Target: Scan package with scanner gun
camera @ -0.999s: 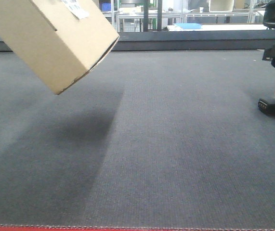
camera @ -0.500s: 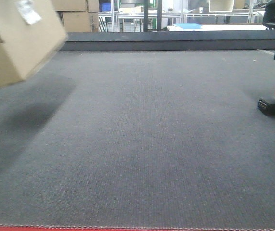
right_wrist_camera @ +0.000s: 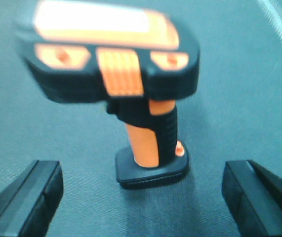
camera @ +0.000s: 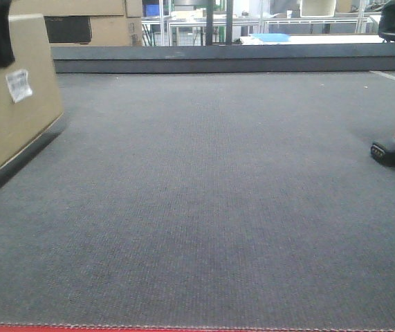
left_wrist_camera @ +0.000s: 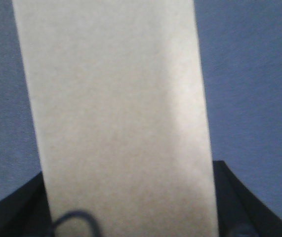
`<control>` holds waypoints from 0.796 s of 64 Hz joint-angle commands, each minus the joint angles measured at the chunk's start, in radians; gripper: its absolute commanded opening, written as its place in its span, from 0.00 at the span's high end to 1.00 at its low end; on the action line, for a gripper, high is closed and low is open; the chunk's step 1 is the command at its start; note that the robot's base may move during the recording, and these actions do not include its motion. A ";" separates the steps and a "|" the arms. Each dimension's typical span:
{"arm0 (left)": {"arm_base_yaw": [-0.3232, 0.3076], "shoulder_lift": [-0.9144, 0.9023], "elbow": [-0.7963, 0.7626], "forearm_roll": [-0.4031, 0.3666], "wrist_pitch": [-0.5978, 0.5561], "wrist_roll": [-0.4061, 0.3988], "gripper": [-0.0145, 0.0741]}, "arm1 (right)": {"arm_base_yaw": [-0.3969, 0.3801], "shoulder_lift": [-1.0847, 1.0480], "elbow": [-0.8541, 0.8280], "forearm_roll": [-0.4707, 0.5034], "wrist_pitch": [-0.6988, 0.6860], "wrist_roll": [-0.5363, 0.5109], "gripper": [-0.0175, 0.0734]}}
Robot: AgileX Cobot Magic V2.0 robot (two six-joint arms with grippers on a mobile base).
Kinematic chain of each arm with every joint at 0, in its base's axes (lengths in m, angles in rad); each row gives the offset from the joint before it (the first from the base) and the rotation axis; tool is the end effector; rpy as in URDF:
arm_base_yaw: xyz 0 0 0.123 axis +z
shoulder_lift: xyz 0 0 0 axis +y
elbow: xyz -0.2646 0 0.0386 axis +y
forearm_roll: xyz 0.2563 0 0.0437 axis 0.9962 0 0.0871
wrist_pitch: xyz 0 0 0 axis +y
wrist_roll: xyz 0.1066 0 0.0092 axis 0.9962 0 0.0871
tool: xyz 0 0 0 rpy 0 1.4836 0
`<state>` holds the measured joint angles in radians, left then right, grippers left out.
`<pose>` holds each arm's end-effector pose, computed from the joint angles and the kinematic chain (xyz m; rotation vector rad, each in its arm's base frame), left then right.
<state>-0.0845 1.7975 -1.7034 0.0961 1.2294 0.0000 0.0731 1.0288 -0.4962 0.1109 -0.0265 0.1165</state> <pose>0.3908 -0.0234 0.2909 0.1420 2.7978 0.1145 0.2366 0.0170 0.2334 0.1556 1.9888 0.1910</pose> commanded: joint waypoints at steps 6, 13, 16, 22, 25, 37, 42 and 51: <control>-0.032 0.020 0.006 0.038 -0.008 -0.010 0.96 | -0.003 -0.119 -0.003 -0.012 0.057 -0.005 0.19; -0.038 0.025 0.005 0.026 -0.008 -0.010 0.86 | -0.003 -0.188 -0.003 -0.012 0.083 -0.005 0.27; -0.038 0.025 0.005 0.018 -0.008 -0.010 0.78 | -0.003 -0.208 -0.003 -0.012 0.095 -0.005 0.34; -0.038 0.025 0.005 0.017 -0.008 -0.010 0.57 | -0.003 -0.247 -0.003 -0.024 0.122 -0.005 0.58; -0.038 0.025 0.005 0.017 -0.008 -0.010 0.47 | -0.003 -0.257 -0.003 -0.039 0.137 -0.005 0.69; -0.038 0.006 0.005 0.019 -0.008 -0.032 0.15 | -0.003 -0.284 -0.006 -0.092 0.186 -0.005 0.93; -0.038 -0.019 0.005 0.021 -0.008 -0.032 0.17 | -0.003 -0.284 -0.021 -0.101 0.218 -0.005 0.95; -0.038 -0.095 0.005 0.021 -0.008 -0.032 0.17 | -0.003 -0.284 -0.081 -0.111 0.274 -0.005 0.99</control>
<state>-0.1175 1.7644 -1.6947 0.1208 1.2240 -0.0218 0.0731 0.7539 -0.5425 0.0160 0.2372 0.1165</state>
